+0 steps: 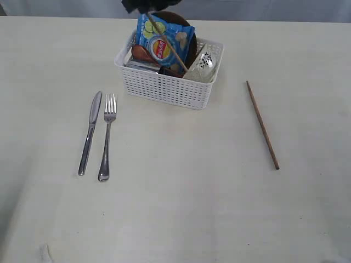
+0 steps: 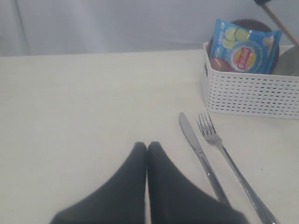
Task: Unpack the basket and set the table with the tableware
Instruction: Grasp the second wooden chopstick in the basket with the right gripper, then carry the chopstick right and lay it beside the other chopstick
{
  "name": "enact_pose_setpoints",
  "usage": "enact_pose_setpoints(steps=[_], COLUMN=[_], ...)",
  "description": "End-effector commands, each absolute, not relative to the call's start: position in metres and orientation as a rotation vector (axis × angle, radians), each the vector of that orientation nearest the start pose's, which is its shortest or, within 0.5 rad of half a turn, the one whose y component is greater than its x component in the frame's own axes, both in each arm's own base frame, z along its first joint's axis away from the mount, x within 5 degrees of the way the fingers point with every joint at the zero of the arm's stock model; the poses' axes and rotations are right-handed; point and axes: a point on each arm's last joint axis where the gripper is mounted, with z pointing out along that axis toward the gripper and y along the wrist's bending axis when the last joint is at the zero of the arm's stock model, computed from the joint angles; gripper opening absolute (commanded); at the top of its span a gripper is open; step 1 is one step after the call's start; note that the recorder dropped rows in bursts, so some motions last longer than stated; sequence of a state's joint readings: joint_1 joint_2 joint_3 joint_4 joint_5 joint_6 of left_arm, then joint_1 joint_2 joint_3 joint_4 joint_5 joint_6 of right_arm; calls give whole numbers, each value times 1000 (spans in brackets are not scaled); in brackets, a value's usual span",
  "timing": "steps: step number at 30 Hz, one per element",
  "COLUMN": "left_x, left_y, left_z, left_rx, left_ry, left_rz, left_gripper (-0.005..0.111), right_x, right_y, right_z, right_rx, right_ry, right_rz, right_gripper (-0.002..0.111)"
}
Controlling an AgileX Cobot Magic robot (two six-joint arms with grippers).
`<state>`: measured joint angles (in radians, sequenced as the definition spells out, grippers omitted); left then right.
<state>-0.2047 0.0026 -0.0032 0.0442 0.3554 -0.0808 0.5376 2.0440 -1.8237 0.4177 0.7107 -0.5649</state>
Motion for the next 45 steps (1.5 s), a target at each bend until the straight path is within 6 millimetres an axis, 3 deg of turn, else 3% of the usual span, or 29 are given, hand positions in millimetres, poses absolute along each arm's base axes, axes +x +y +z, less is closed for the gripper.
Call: enact_pose_setpoints(steps=[1, 6, 10, 13, 18, 22, 26, 30, 45], left_x=[53, 53, 53, 53, 53, 53, 53, 53, 53], left_y=[-10, -10, -10, -10, -10, -10, -10, -10, -10], left_z=[182, 182, 182, 182, 182, 182, 182, 182, 182], left_rx=[147, 147, 147, 147, 147, 147, 147, 147, 147], left_ry=[1825, 1825, 1825, 1825, 1825, 1825, 1825, 1825, 1825], left_rz=[-157, -157, -157, -157, -157, -157, -157, -157, -157], left_gripper=[0, 0, 0, 0, 0, 0, 0, 0, 0], right_x=[400, 410, 417, 425, 431, 422, 412, 407, 391], right_y=[224, 162, 108, 70, 30, 26, 35, 39, 40], right_z=[325, 352, 348, 321, 244, 188, 152, 140, 130], right_rx=[-853, -674, -460, -300, -47, 3, -48, -71, -130], right_ry=[2142, 2186, 2348, 2522, 2725, 2817, 2850, 2891, 3022], right_rz=[456, 424, 444, 468, 498, 550, 558, 545, 560], right_gripper=[-1, -1, -1, -1, -1, -1, -1, -1, 0])
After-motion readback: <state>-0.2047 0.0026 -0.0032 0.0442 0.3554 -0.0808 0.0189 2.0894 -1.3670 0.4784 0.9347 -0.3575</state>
